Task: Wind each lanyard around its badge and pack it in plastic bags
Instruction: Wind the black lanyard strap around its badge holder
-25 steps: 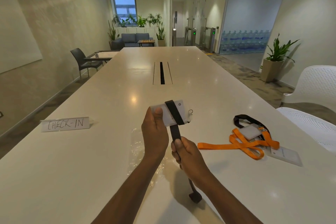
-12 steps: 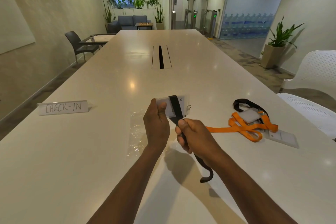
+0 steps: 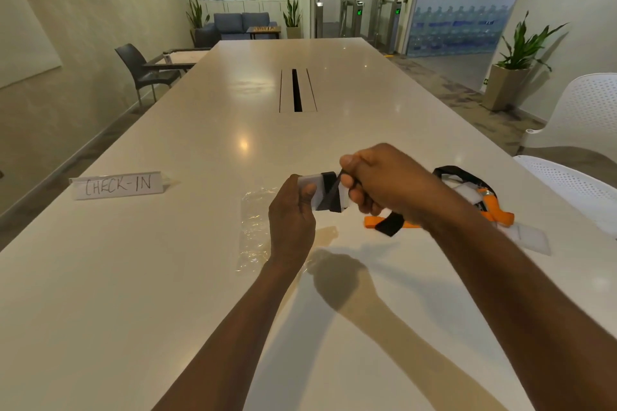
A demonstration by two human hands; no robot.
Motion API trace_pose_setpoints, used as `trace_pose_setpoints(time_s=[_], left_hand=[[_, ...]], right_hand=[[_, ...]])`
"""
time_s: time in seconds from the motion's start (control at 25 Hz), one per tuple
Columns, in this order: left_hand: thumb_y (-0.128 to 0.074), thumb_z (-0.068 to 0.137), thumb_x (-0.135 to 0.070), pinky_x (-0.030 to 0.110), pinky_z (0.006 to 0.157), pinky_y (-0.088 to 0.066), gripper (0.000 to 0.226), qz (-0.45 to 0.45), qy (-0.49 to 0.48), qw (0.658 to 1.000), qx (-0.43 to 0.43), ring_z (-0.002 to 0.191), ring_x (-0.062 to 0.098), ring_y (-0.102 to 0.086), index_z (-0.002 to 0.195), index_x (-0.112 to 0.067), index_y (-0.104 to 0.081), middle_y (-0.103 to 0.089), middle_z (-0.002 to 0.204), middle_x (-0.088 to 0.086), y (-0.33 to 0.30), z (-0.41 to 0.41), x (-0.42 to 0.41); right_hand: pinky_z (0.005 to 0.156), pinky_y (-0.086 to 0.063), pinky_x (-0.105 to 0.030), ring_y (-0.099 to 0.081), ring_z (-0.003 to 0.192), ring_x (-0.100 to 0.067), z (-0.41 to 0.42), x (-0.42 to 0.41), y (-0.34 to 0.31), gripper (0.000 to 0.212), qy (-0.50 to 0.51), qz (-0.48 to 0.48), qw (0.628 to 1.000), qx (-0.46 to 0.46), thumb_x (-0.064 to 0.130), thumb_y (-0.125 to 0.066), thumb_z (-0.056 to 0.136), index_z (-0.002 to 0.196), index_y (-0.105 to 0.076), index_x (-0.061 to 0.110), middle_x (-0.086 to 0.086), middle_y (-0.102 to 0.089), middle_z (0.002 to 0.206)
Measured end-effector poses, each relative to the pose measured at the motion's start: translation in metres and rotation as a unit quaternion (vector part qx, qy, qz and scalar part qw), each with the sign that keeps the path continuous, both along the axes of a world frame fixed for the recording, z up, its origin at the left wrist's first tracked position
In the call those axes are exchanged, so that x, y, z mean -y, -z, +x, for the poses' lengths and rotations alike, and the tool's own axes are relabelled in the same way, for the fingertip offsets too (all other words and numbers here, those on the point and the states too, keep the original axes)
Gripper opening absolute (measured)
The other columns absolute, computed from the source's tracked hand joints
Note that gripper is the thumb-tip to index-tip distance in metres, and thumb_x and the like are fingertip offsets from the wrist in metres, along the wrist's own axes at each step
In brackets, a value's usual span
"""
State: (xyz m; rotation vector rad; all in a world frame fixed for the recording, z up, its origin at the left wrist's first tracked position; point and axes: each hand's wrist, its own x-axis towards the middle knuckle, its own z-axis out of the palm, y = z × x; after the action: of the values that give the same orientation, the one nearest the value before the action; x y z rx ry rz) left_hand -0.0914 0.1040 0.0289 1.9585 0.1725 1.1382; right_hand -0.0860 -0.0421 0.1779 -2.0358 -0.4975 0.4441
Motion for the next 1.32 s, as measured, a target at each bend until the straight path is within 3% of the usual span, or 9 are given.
trace_pose_setpoints(time_s=[0.2,0.32,0.4,0.52,0.72,0.88,1.08,1.24,1.32], left_hand=[[-0.05,0.102,-0.018,0.041,0.064,-0.055,0.009,0.005,0.026,0.999,-0.024,0.076,0.02,-0.058,0.094,-0.017,-0.055,-0.06,0.081,-0.005,0.007,-0.004,0.001],[-0.046,0.102,-0.029,0.016,0.065,-0.05,0.012,0.029,0.055,0.998,-0.026,0.08,0.003,-0.059,0.094,-0.037,-0.05,-0.055,0.083,-0.026,0.005,-0.011,0.004],[-0.041,0.101,-0.037,0.009,0.065,-0.042,0.014,0.026,0.08,0.996,-0.026,0.078,0.0,-0.058,0.094,-0.033,-0.053,-0.054,0.081,-0.027,0.002,-0.015,0.006],[-0.041,0.1,-0.036,0.014,0.065,-0.043,0.027,0.018,0.112,0.993,-0.013,0.075,0.003,-0.058,0.095,-0.018,-0.061,-0.057,0.081,-0.021,-0.001,-0.02,0.01],[-0.043,0.102,-0.03,0.032,0.058,-0.045,0.021,-0.031,0.187,0.982,-0.02,0.069,0.014,-0.055,0.092,-0.037,-0.06,-0.058,0.078,-0.01,-0.015,-0.034,0.022],[-0.04,0.099,-0.044,0.022,0.051,-0.04,0.02,-0.082,0.226,0.971,-0.012,0.063,0.008,-0.05,0.093,-0.035,-0.057,-0.056,0.074,-0.011,-0.032,-0.046,0.03],[-0.041,0.098,-0.045,0.023,0.05,-0.049,0.037,-0.104,0.251,0.962,0.011,0.066,0.016,-0.06,0.122,-0.02,-0.051,-0.063,0.095,0.008,-0.049,-0.049,0.032],[-0.041,0.098,-0.039,0.025,0.05,-0.051,0.038,-0.102,0.268,0.958,0.01,0.064,0.016,-0.061,0.132,-0.023,-0.051,-0.066,0.095,0.005,-0.054,-0.05,0.032],[-0.042,0.1,-0.036,0.024,0.05,-0.049,0.033,-0.09,0.276,0.957,0.021,0.062,0.016,-0.06,0.126,-0.023,-0.057,-0.067,0.095,0.0,-0.057,-0.049,0.031]], right_hand=[[0.035,-0.038,-0.013,-0.045,0.032,-0.003,0.019,-0.002,-0.04,0.036,0.007,-0.026,1.0,0.006,0.029,-0.043,0.103,0.073,-0.058,0.016,0.008,-0.051,0.041],[0.041,-0.04,-0.017,-0.046,0.035,-0.004,0.035,-0.007,-0.057,0.038,0.009,-0.067,0.997,0.043,0.033,-0.045,0.102,0.071,-0.06,0.018,0.009,-0.051,0.041],[0.045,-0.04,-0.021,-0.047,0.036,-0.004,0.046,-0.013,-0.065,0.037,0.016,-0.082,0.994,0.071,0.034,-0.047,0.101,0.07,-0.061,0.02,0.01,-0.051,0.039],[0.048,-0.039,-0.023,-0.048,0.044,-0.007,0.064,-0.019,-0.073,0.035,0.015,-0.107,0.985,0.135,0.037,-0.053,0.098,0.071,-0.064,0.018,0.008,-0.055,0.046],[0.049,-0.036,-0.023,-0.043,0.055,-0.01,0.097,-0.02,-0.069,0.029,-0.021,-0.134,0.961,0.24,0.043,-0.061,0.091,0.077,-0.07,0.019,0.003,-0.057,0.063],[0.045,-0.034,-0.02,-0.041,0.049,-0.006,0.118,-0.015,-0.042,0.031,-0.046,-0.076,0.985,0.149,0.043,-0.06,0.091,0.075,-0.071,0.019,0.009,-0.055,0.053],[0.054,-0.038,-0.024,-0.045,0.049,-0.007,0.123,-0.01,0.02,0.04,-0.064,-0.041,0.996,0.036,0.05,-0.056,0.092,0.077,-0.068,0.016,0.01,-0.055,0.049],[0.069,-0.046,-0.029,-0.054,0.062,-0.007,0.118,-0.013,0.044,0.028,-0.099,-0.105,0.989,0.039,0.035,-0.054,0.097,0.077,-0.065,0.018,-0.001,-0.065,0.078],[0.08,-0.048,-0.038,-0.054,0.067,-0.009,0.11,0.001,0.065,0.022,-0.073,-0.063,0.995,-0.026,0.019,-0.049,0.1,0.082,-0.061,0.015,-0.006,-0.061,0.085]])
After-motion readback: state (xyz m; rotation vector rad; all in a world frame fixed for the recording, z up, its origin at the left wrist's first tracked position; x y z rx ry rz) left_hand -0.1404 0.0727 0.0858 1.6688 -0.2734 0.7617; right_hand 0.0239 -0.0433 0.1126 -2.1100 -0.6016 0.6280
